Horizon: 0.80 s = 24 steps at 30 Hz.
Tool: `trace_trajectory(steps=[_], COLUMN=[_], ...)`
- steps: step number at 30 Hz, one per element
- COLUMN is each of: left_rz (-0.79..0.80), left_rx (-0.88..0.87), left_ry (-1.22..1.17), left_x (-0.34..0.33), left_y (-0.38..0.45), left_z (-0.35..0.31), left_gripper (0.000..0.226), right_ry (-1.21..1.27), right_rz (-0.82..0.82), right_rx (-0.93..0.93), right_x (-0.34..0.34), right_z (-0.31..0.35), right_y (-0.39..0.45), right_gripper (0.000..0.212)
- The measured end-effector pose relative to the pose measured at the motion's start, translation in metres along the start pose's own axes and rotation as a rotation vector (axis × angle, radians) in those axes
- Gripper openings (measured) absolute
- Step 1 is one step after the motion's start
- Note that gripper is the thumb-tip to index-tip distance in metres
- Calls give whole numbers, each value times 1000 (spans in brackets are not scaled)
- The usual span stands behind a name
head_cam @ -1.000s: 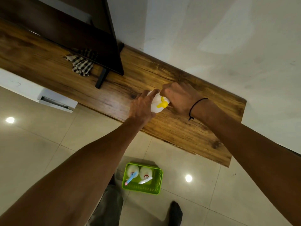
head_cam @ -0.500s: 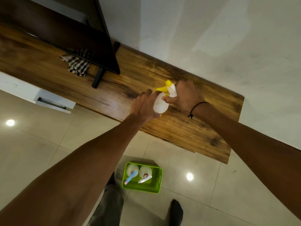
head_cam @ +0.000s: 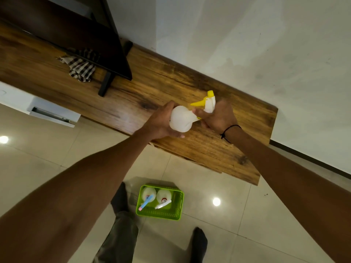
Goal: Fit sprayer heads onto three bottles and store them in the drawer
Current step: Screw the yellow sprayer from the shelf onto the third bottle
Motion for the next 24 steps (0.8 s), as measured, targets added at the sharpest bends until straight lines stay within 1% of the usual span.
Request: trace_trajectory(steps=[2, 3, 4, 5, 6, 7, 8, 10, 12, 14, 15, 16, 18, 19, 21, 22, 24], left_rz=[-148, -219, -285, -333, -346, -333, -306, -264, -260, -303, -343, -386, -441, -434, -362, -323, -261], left_rx=[52, 82, 95, 89, 77, 71, 71, 80, 79, 57, 38, 11, -44, -63, -76, -78, -91], left_ry=[53, 57, 46, 25, -1, -25, -36, -6, 9, -35, -56, -62, -48, -46, -62, -60, -22], left_x=[-4, -7, -10, -13, -17, -20, -20, -19, -17, -12, -11, -11, -16, -20, -24, -25, -24], left_y=[-7, -13, -19, -24, -27, -28, -27, -22, -21, -27, -31, -35, -41, -43, -42, -41, -36], left_z=[-7, -12, -16, -19, -21, -21, -21, -18, -19, -26, -30, -33, -36, -35, -30, -28, -25], left_gripper=[113, 116, 119, 121, 119, 115, 111, 105, 104, 107, 111, 113, 108, 106, 104, 103, 101], right_ry=[245, 326, 361, 356, 327, 277, 238, 235, 236, 284, 338, 407, 536, 596, 668, 661, 575], right_rz=[-74, -84, -69, -27, 28, 71, 112, 193, 132, 8, -56, -100, -135, -141, -153, -158, -143], right_rx=[-239, -352, -425, -449, -430, -371, -267, -21, 59, 27, -35, -112, -240, -283, -338, -355, -396], right_x=[0, -2, -5, -6, -5, -1, 4, 11, 16, 16, 14, 11, 6, 5, 5, 6, 8], right_z=[-17, -24, -28, -31, -31, -28, -24, -16, -19, -26, -32, -38, -49, -53, -60, -64, -66], right_y=[1, -1, -2, -2, -3, -2, -1, 1, 2, 3, 3, 3, 4, 3, 1, 0, -2], right_gripper=[44, 48, 55, 69, 83, 93, 92, 67, 43, 31, 29, 30, 40, 40, 38, 42, 56])
Point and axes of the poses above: each hand's wrist, its own y-axis towards the middle knuckle, its own x-axis out of the back of the hand, z = x × y, the point moved 6 cm from there along y, towards the middle knuckle, and after that the axes turned 12 degrees about y, right-handed, at the moved point
